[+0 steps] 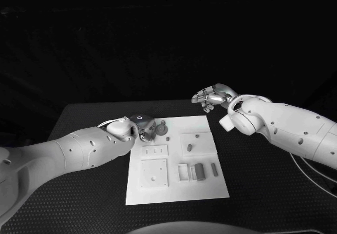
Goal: Assemble the parts on the task board
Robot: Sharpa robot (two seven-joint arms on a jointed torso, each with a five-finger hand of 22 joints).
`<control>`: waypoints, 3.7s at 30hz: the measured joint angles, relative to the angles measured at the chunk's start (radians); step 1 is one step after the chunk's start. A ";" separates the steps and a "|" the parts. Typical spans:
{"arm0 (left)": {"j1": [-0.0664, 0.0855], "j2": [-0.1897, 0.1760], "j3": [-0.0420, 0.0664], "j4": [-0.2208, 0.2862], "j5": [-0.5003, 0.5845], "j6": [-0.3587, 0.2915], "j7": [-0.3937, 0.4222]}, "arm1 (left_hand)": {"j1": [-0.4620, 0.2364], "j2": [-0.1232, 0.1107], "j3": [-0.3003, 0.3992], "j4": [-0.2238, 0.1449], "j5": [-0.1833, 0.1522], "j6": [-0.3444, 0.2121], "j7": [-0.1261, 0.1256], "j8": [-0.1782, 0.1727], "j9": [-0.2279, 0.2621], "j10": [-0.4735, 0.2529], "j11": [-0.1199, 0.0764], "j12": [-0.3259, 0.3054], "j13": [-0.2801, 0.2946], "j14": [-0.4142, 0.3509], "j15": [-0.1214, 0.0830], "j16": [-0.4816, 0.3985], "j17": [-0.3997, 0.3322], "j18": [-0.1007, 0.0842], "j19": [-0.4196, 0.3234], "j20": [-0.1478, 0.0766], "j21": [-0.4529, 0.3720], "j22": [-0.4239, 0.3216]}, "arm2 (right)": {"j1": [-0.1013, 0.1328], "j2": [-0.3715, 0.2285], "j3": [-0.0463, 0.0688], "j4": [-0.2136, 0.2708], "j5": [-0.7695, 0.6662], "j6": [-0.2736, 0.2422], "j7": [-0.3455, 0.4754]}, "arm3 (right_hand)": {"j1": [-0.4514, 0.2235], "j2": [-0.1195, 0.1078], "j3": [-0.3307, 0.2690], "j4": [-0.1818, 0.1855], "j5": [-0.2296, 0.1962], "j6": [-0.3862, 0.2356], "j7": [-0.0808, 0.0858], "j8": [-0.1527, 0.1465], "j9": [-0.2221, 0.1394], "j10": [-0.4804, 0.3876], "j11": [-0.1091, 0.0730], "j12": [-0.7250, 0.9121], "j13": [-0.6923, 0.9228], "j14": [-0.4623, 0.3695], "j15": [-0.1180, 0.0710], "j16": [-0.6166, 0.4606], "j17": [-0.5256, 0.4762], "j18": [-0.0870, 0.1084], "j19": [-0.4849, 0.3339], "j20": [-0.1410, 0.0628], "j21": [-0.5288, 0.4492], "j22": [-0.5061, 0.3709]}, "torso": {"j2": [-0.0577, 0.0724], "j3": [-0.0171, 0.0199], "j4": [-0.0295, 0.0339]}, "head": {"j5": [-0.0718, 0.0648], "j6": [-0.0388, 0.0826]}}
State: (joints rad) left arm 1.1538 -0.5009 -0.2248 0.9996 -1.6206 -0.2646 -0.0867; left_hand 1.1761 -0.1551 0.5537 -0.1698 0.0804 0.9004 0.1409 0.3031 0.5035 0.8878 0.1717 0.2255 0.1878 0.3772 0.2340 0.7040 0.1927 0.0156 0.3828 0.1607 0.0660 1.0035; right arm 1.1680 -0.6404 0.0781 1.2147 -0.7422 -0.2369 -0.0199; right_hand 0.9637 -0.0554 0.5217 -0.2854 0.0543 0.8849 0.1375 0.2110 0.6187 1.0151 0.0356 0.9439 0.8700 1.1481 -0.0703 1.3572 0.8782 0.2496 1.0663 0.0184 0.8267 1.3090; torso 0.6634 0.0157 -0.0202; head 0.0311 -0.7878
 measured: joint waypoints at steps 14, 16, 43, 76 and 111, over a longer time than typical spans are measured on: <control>-0.007 -0.031 -0.002 0.028 0.018 -0.032 0.018 | 0.000 0.000 0.005 -0.005 0.004 0.004 0.004 0.000 -0.002 0.004 0.004 0.005 0.001 0.011 0.004 0.000 0.000 0.000 0.006 -0.001 0.000 0.000 | 0.000 -0.002 0.000 0.000 0.000 0.001 0.000 | 0.000 0.000 0.000 0.000 0.000 0.000 0.000 0.000 0.000 0.000 0.000 0.000 -0.001 -0.001 -0.001 0.000 0.000 0.000 0.000 0.000 0.000 0.000 | -0.001 -0.0004 0.0019 | 0.000 0.006; -0.008 -0.035 0.001 0.032 0.023 -0.035 0.022 | 0.000 0.000 0.005 -0.005 0.004 0.007 0.007 0.000 -0.003 0.004 0.004 0.007 0.002 0.011 0.004 0.000 0.000 0.000 0.007 0.000 0.000 -0.001 | 0.000 -0.002 0.000 0.000 0.000 0.001 0.000 | 0.000 0.000 0.000 0.000 0.000 0.000 -0.001 0.000 0.000 0.000 0.000 0.000 -0.001 -0.003 -0.002 0.000 0.000 0.000 0.000 0.000 0.000 0.000 | -0.001 -0.0004 0.0022 | 0.001 0.007; -0.010 -0.062 0.053 0.073 0.054 -0.074 0.047 | -0.012 -0.012 0.010 -0.005 0.004 0.007 0.007 0.000 -0.005 0.006 0.005 0.008 -0.002 0.014 0.007 0.000 -0.002 0.000 0.014 0.000 0.000 -0.002 | 0.000 -0.003 0.000 0.000 0.001 0.002 0.000 | -0.003 -0.003 0.000 0.000 0.000 0.001 0.003 0.000 0.000 0.000 0.000 0.004 -0.002 -0.002 -0.002 0.000 -0.001 0.000 0.000 0.000 0.000 0.000 | 0.000 0.0001 0.0010 | 0.006 0.020; 0.044 -0.237 0.132 0.462 0.223 -0.100 0.032 | -0.023 -0.023 0.024 0.004 0.004 0.018 0.011 -0.001 -0.009 0.009 0.008 0.013 -0.006 0.022 0.014 0.000 -0.004 0.000 0.019 0.004 0.000 -0.001 | -0.013 0.015 -0.095 0.104 0.142 -0.029 -0.044 | -0.011 -0.011 0.000 0.000 0.000 -0.002 0.002 -0.004 -0.001 0.000 0.000 0.004 -0.006 -0.007 -0.004 0.000 -0.001 0.000 0.000 0.000 -0.004 0.000 | -0.017 -0.0033 -0.0007 | 0.002 0.059; 0.044 -0.243 0.132 0.495 0.287 -0.158 0.037 | -0.022 -0.030 0.026 0.007 0.004 0.021 0.014 -0.002 -0.009 0.009 0.008 0.013 -0.008 0.025 0.018 -0.004 -0.005 0.000 0.021 0.007 0.000 -0.001 | -0.038 0.031 -0.149 0.209 0.431 -0.133 -0.109 | -0.121 -0.081 0.010 0.098 0.000 -0.031 0.016 -0.022 -0.009 -0.031 0.009 0.020 -0.012 -0.025 0.010 0.000 -0.005 0.001 -0.014 0.007 -0.016 0.000 | -0.023 -0.0042 -0.0009 | -0.004 0.078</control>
State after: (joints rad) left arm 1.1980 -0.7437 -0.0931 1.4943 -1.3332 -0.4229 -0.0493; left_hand 1.1537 -0.1855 0.5799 -0.1630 0.0842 0.9216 0.1552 0.3013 0.4949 0.8969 0.1802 0.2389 0.1797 0.4023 0.2518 0.7001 0.1880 0.0155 0.4043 0.1679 0.0661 1.0030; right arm 1.1303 -0.6098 -0.0704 1.4235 -0.3111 -0.3697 -0.1291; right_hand 0.8426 -0.1369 0.5315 -0.1874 0.0543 0.8540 0.1537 0.1893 0.6094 0.9845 0.0446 0.9644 0.8582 1.1229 -0.0603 1.3572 0.8734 0.2505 1.0521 0.0253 0.8103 1.3090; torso 0.6404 0.0115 -0.0211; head 0.0267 -0.7102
